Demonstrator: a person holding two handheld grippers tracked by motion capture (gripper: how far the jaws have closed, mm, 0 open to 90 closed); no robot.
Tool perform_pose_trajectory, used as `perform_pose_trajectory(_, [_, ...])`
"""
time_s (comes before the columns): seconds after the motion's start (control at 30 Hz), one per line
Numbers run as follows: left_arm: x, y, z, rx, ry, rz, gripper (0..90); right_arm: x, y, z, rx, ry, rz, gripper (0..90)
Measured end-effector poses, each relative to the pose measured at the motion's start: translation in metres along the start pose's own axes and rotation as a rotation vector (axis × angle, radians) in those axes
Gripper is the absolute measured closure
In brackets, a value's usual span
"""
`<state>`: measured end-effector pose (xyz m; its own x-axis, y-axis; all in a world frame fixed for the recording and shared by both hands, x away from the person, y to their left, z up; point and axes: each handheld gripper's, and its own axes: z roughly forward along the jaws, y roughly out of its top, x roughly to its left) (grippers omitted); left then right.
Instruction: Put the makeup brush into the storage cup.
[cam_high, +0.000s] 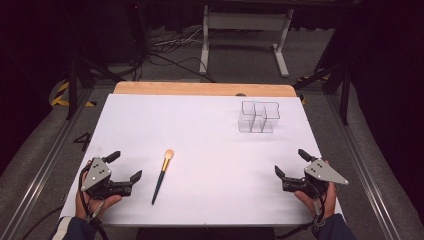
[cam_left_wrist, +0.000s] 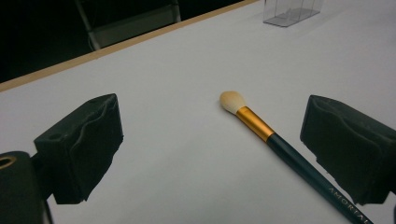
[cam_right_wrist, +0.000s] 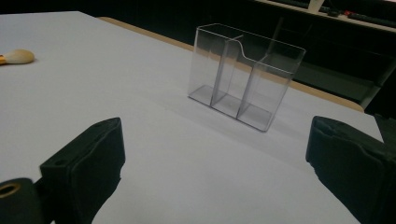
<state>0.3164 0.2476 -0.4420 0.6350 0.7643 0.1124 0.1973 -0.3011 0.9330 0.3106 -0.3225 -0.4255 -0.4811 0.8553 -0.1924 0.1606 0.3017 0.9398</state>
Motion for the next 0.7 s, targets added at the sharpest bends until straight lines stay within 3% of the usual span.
perform_pose_trajectory(0.23, [-0.003,0.002,0.000,0.009,0.002,0.025,7.8,0.007,0.004,-0.003,-0.024,0.003,-0.024,5.4])
perform_pose_trajectory(0.47, [-0.002,0.009,0.001,0.017,-0.005,-0.001,7.3,0.007,0.001,-0.005,-0.001,-0.018,-0.025,5.7])
perform_pose_trajectory(0.5, [-0.002,0.013,0.004,0.051,-0.040,-0.002,7.5,0.007,0.000,-0.005,0.004,-0.020,-0.025,5.9])
perform_pose_trajectory(0.6, [-0.002,0.018,0.010,0.120,-0.047,-0.029,8.0,0.006,-0.004,-0.004,0.024,-0.021,-0.030,6.0])
perform_pose_trajectory(0.67, [-0.001,0.023,0.016,0.222,-0.012,-0.054,8.5,0.006,-0.004,-0.003,0.031,-0.024,-0.028,6.0])
perform_pose_trajectory(0.7, [-0.001,0.023,0.016,0.222,-0.012,-0.054,8.3,0.006,-0.004,-0.002,0.030,-0.024,-0.022,6.0])
